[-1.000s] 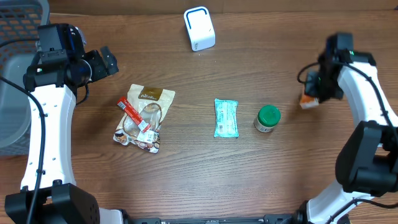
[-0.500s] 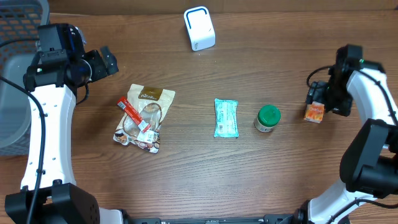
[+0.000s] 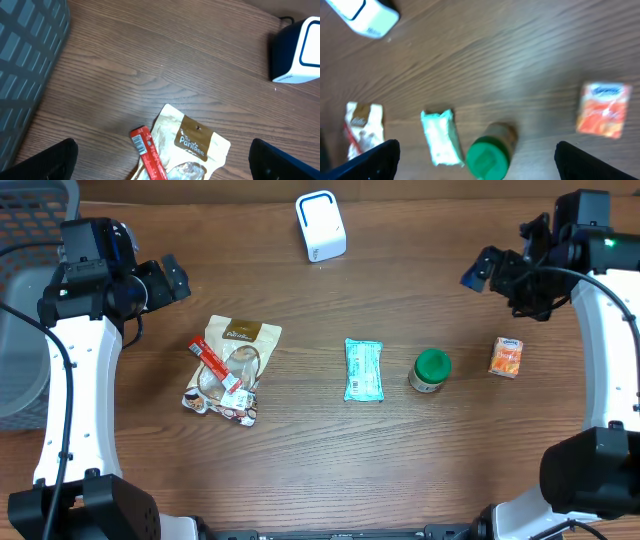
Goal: Scan the item barcode
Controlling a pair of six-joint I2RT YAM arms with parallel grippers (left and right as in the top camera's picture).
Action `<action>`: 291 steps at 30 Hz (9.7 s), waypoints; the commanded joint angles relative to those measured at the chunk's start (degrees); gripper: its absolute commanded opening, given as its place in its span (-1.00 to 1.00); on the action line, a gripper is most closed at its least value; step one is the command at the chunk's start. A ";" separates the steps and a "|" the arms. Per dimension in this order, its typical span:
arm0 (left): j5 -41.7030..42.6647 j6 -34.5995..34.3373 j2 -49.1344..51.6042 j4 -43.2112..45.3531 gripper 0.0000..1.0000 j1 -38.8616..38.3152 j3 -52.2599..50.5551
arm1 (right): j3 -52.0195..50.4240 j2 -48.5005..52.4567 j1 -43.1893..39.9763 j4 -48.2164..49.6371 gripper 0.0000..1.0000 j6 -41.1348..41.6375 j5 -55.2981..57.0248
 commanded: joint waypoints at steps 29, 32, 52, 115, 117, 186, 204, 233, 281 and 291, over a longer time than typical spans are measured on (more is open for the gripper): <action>0.42 -0.74 -0.57 0.04 1.00 0.13 1.44 | 0.68 -0.15 -0.07 0.50 1.00 0.22 -2.97; 0.42 -0.74 -0.57 0.04 0.99 0.13 1.44 | 0.68 -0.15 -0.07 0.50 1.00 0.20 -2.99; 0.42 -0.74 -0.57 0.04 0.99 0.13 1.44 | 0.68 -0.15 -0.07 0.50 1.00 0.20 -2.97; 0.42 -0.74 -0.57 0.02 0.99 0.13 1.44 | 0.68 -0.15 -0.07 0.50 1.00 0.20 -2.99; 0.42 -0.74 -0.57 0.04 0.99 0.13 1.44 | 0.68 -0.15 -0.07 0.50 1.00 0.20 -2.99; 0.42 -0.74 -0.57 0.02 1.00 0.13 1.44 | -22.51 0.72 32.54 12.44 0.16 15.23 17.59; 0.42 -0.74 -0.57 0.02 1.00 0.13 1.44 | -41.83 0.72 33.14 39.01 0.07 17.77 -2.60; 0.42 -0.74 -0.57 0.02 1.00 0.13 1.44 | -23.67 -3.41 35.80 22.25 0.19 9.29 13.00; 0.42 -0.74 -0.57 0.04 1.00 0.13 1.44 | -31.80 6.97 35.28 29.00 -0.93 8.70 13.33; 0.42 -0.74 -0.57 0.04 1.00 0.13 1.44 | -31.04 -10.47 35.28 29.22 -0.93 7.08 13.29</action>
